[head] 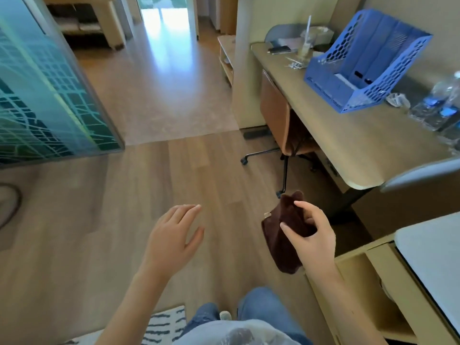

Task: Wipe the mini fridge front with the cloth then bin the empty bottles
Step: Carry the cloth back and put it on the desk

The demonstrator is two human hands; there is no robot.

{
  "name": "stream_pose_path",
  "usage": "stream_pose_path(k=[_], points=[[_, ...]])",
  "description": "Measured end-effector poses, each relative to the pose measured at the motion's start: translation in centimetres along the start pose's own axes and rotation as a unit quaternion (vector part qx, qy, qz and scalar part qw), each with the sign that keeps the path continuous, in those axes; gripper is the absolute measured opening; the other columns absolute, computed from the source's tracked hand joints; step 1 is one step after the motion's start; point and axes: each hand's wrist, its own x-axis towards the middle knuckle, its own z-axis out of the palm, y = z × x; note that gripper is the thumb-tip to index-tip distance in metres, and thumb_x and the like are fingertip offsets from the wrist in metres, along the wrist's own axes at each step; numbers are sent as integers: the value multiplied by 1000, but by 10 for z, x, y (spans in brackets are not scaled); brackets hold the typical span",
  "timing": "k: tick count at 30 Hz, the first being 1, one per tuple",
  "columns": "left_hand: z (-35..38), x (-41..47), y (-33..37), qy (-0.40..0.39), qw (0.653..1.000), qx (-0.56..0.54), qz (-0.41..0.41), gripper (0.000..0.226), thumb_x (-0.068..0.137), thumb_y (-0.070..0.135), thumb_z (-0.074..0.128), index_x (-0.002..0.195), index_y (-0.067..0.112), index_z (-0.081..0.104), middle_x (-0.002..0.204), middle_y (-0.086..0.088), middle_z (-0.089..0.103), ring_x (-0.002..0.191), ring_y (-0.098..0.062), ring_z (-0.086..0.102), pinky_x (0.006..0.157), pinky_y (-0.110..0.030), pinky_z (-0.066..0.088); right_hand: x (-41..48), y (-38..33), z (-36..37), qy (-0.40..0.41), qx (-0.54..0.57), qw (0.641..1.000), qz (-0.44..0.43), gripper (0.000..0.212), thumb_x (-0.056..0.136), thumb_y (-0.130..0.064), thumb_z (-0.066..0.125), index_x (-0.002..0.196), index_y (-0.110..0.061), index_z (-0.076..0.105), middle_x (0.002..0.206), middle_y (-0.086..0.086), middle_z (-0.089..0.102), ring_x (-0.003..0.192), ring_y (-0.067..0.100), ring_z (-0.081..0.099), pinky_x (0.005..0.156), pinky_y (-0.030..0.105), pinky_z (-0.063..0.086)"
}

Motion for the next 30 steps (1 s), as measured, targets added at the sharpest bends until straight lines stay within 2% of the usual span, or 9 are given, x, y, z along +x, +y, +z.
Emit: stream_pose_path(k=[3, 7, 14, 18, 22, 24, 27, 30], points=[[15, 21, -3, -9, 1000, -3, 2, 45, 92, 35, 50, 124, 8, 66, 118, -1, 67, 110, -21, 62, 90, -34, 52, 30, 6, 15, -25, 9, 1000, -5, 51, 78, -13, 85, 123, -23, 64, 110, -24, 61, 104, -9, 57, 87, 1, 41], [46, 75, -9, -35, 999, 3, 11, 43, 92, 33, 52, 123, 7, 67, 115, -2, 68, 106, -23, 63, 89, -34, 53, 90, 28, 33, -60, 22, 998, 1, 50, 79, -13, 85, 123, -22, 64, 109, -11, 66, 102, 4, 62, 86, 7, 47], [95, 234, 5, -64, 995, 48, 58, 36, 88, 28, 63, 117, 8, 69, 104, -2, 70, 96, -26, 66, 83, -37, 54, 224, 61, 45, -53, 17, 998, 6, 50, 78, -12, 85, 123, -20, 64, 108, -5, 67, 99, 8, 63, 87, 9, 47], [116, 333, 26, -73, 990, 53, 110, 35, 87, 24, 70, 117, 9, 69, 105, -1, 70, 97, -25, 65, 84, -37, 54, 301, 73, 37, -19, 1, 1000, -9, 50, 77, -11, 86, 122, -17, 65, 107, -4, 67, 100, 7, 63, 89, 6, 46], [141, 412, 40, -97, 983, 38, 153, 36, 90, 30, 59, 119, 11, 68, 107, 1, 69, 100, -24, 64, 87, -36, 53, 365, 89, 26, 16, -27, 999, -11, 50, 76, -11, 87, 122, -16, 65, 110, -5, 66, 105, -3, 59, 92, 3, 42], [154, 440, 44, -115, 979, 30, 167, 38, 91, 34, 52, 117, 12, 68, 106, 3, 69, 99, -22, 64, 86, -35, 53, 386, 99, 20, 46, -36, 998, 9, 51, 75, -11, 87, 120, -21, 66, 106, -13, 63, 102, -8, 56, 89, 2, 40], [178, 478, 42, -148, 971, 13, 190, 37, 89, 35, 49, 112, 15, 69, 103, 5, 68, 95, -21, 64, 83, -32, 51, 411, 113, 18, 93, -41, 993, 52, 51, 75, -17, 88, 118, -32, 64, 103, -26, 62, 95, -3, 59, 81, 3, 40], [201, 521, 41, -186, 958, 3, 219, 38, 88, 35, 47, 112, 16, 69, 102, 6, 69, 96, -20, 65, 84, -31, 52, 433, 126, 19, 145, -39, 983, 108, 53, 75, -17, 87, 117, -38, 63, 103, -29, 62, 91, -1, 59, 76, 2, 40]])
